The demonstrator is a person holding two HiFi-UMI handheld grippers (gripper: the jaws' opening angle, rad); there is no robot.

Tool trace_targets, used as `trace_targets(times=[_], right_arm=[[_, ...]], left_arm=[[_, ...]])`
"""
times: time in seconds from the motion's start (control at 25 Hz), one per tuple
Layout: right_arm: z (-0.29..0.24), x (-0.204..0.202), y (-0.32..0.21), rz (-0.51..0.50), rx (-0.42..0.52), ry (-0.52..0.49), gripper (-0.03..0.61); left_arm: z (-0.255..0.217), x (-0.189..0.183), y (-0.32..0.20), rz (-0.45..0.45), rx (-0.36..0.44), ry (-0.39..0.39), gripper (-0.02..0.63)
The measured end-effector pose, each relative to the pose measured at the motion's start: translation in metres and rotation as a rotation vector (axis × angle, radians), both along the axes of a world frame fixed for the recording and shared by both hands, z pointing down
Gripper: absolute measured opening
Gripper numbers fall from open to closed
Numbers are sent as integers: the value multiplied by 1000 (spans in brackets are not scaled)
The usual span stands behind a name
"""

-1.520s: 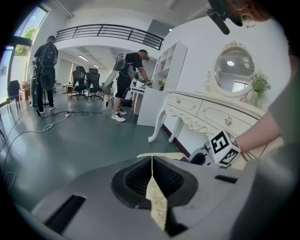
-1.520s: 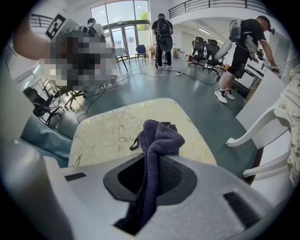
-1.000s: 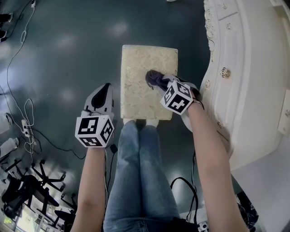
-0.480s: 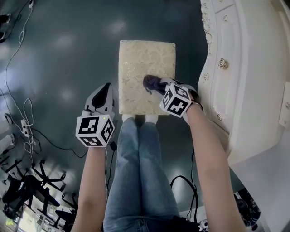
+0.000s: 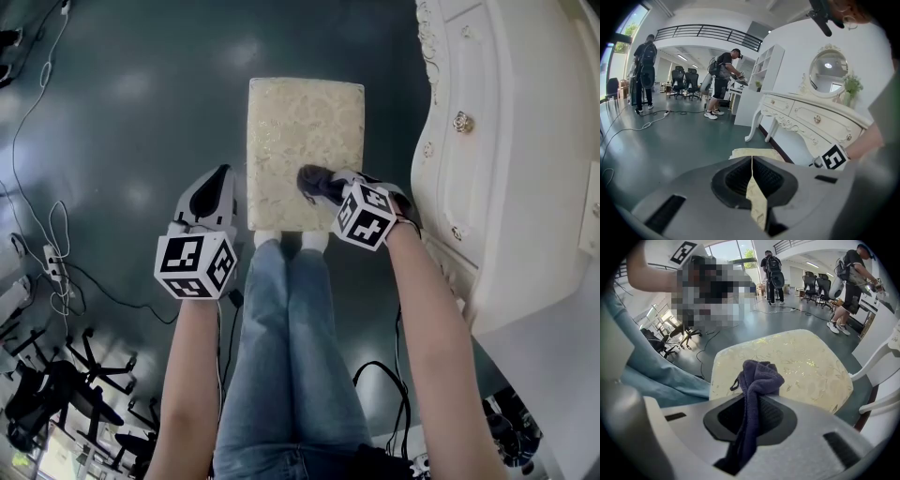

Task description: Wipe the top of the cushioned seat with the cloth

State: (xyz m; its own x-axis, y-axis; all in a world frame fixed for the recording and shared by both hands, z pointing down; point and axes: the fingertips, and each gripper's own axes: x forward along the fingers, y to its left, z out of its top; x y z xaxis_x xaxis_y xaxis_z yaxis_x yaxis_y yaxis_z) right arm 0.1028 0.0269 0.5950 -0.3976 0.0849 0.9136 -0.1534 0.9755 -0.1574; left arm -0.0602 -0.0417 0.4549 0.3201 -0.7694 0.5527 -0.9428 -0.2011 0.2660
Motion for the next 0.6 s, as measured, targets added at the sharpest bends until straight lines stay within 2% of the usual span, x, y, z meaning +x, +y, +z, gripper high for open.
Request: trace_targets(times=[0.6], right_arm=[[-2,1,61,-17,-53,-28,38]], left_arm=[[-3,5,11,5,5,13,5]])
